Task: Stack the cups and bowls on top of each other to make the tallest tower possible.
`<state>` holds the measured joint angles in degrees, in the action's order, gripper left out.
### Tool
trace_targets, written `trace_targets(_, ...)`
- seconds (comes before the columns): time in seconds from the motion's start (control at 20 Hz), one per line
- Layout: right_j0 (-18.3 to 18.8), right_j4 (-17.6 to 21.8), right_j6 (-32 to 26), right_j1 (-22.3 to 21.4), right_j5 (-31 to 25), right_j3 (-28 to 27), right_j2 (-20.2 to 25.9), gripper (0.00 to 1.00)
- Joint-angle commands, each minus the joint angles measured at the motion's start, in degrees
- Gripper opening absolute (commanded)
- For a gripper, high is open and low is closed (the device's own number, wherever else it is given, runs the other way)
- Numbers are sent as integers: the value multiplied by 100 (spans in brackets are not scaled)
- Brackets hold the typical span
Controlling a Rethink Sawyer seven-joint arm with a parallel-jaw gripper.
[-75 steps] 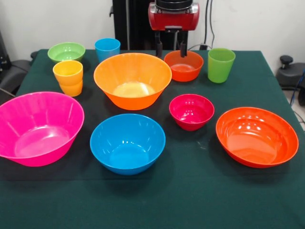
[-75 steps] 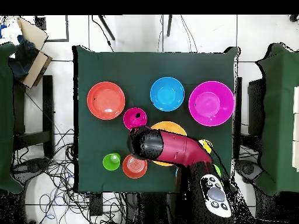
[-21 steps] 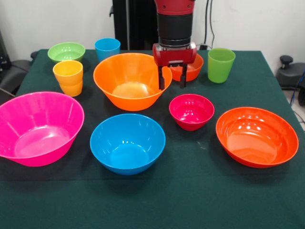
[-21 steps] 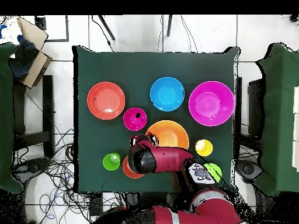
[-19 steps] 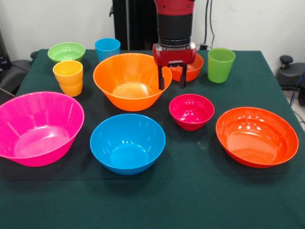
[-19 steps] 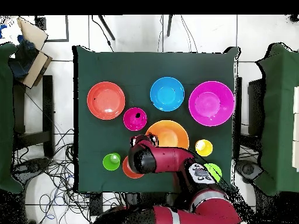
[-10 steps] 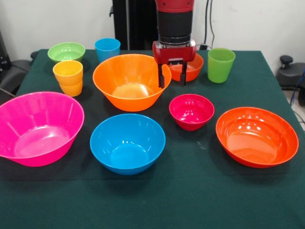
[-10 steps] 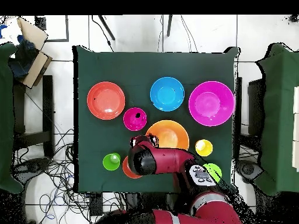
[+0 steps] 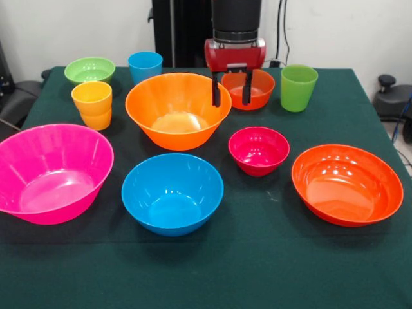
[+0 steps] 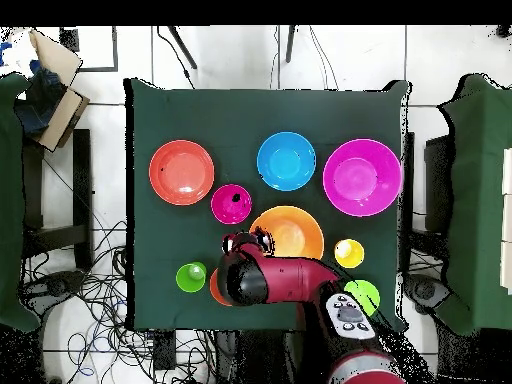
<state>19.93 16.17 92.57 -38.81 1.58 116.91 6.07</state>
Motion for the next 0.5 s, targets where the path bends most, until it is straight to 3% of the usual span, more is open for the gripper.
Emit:
trace_targets(0.05, 9, -222, 711, -451, -875, 227, 631, 100)
trace_targets(0.5, -369, -663, 915, -1274, -1411, 533, 459, 100)
